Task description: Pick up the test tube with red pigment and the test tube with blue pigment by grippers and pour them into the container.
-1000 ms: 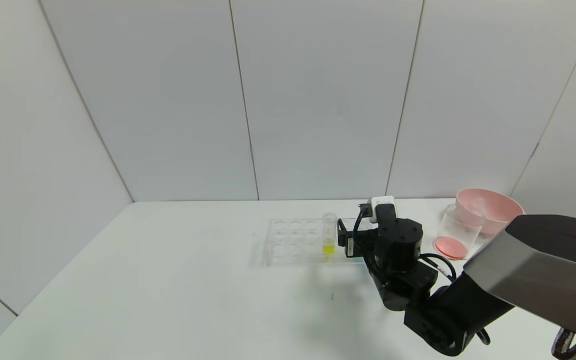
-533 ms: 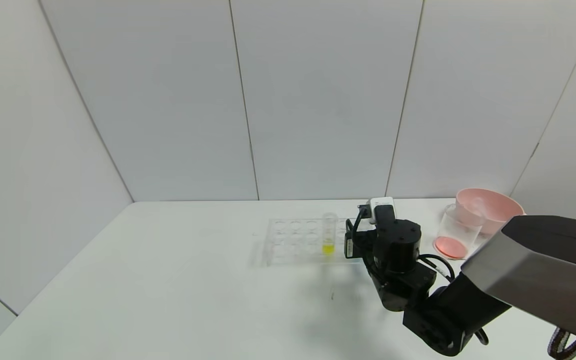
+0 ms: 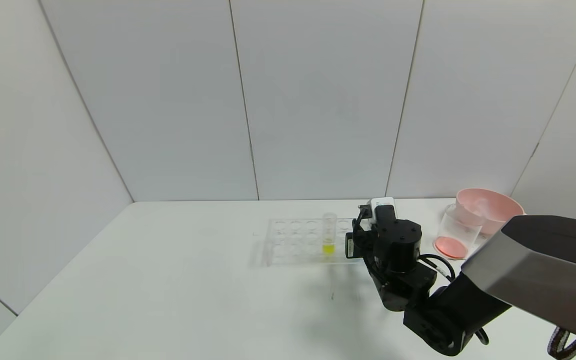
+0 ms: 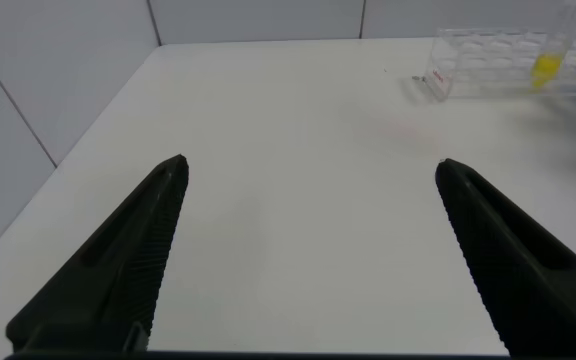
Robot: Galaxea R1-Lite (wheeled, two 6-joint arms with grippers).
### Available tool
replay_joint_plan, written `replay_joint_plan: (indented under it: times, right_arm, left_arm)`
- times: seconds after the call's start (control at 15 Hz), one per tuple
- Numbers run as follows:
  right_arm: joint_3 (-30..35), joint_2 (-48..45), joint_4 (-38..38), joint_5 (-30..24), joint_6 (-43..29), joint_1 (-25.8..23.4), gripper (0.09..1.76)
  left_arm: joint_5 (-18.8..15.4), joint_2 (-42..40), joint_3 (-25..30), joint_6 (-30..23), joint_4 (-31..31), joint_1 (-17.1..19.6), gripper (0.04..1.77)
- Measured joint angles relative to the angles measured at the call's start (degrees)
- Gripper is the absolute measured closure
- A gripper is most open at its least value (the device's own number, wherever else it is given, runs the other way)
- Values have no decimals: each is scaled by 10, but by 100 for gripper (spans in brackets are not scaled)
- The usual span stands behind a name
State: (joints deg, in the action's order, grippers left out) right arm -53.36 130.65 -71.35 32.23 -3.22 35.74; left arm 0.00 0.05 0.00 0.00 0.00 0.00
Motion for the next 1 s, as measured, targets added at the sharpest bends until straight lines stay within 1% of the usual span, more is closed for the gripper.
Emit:
replay_joint_plan:
  times: [0.2, 0.47, 0.73, 1.0]
  right_arm:
    - [0, -3, 0, 0, 4, 1, 134]
    - [0, -30, 5, 0, 33, 0, 134]
    - [-7, -77, 55, 0, 39, 1, 134]
    - [-10, -105, 63, 0, 39, 1, 134]
  left_arm:
    - [0, 0, 0, 0, 0, 0, 5]
    - [0, 0, 0, 0, 0, 0, 5]
    - [0, 0, 0, 0, 0, 0, 5]
    - [0, 0, 0, 0, 0, 0, 5]
